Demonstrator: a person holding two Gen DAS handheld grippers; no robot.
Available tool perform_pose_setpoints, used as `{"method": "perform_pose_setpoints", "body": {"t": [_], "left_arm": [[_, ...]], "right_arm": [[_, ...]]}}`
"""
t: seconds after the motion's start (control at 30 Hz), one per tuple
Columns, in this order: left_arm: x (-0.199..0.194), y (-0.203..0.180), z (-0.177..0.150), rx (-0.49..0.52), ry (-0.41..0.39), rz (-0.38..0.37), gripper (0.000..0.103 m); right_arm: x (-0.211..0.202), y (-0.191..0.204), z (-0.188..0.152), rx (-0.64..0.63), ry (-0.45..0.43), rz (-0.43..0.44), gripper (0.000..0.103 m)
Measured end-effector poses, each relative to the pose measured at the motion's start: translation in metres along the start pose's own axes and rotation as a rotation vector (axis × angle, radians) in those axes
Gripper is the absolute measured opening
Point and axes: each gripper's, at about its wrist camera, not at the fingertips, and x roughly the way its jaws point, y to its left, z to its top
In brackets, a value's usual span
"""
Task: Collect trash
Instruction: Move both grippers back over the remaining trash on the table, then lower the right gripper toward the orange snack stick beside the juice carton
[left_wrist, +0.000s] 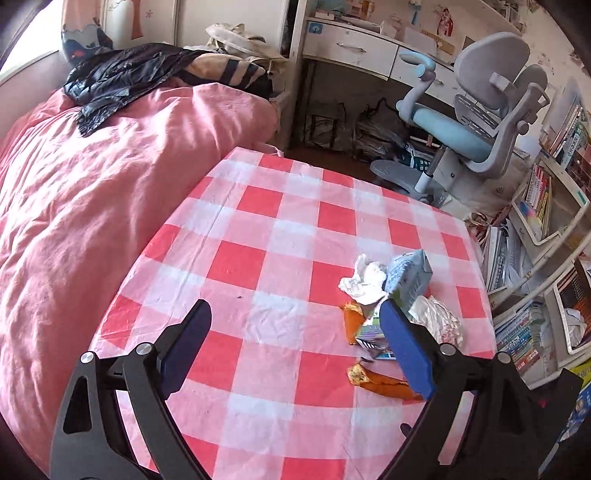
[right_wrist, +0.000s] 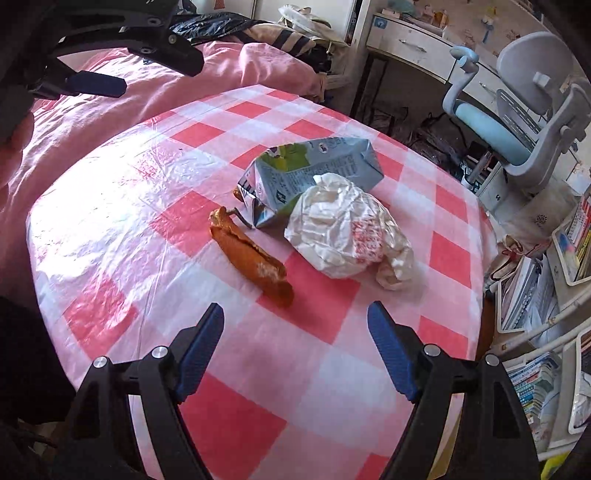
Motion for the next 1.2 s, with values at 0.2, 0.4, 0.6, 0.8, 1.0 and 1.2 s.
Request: {"method": "perform_pose_setpoints", "body": {"t": [0.2,0.4,0.6,0.8,1.0,1.2], "left_arm": [[0.034,0.014,0.006,0.062,0.01,0.063,0.091],[0.073,0.019,0.0,0.028,0.059,0.063,0.092],[0.099,0.03,-0.011,-0.044,0.076,0.083,0.092],[0.109,0.033,-0.02,-0.055,0.063,0.103,0.096],[0.11,0.025,-0.02,-0.033,0.051,0.075,0.096],[0.116,0.012,-0.021,0.043,0.075,0.09,0.096]], "right_arm": [[0.038,0.006,0.026,0.025,-0.004,0.012,0.095],[0.053,-0.004,0.038,0.082,0.025,0.12,0.095],[0.055,-0.004,0.038,0.087,0.03,0.163,0.097],[0.056,-0.004,0.04,0.086,0.03,0.162,0.097],[0.059,-0.005,0.042,0.086,0.032,0.162,0.097],[0.06,-0.005,0.043,0.087,0.032,0.162,0.097]]}}
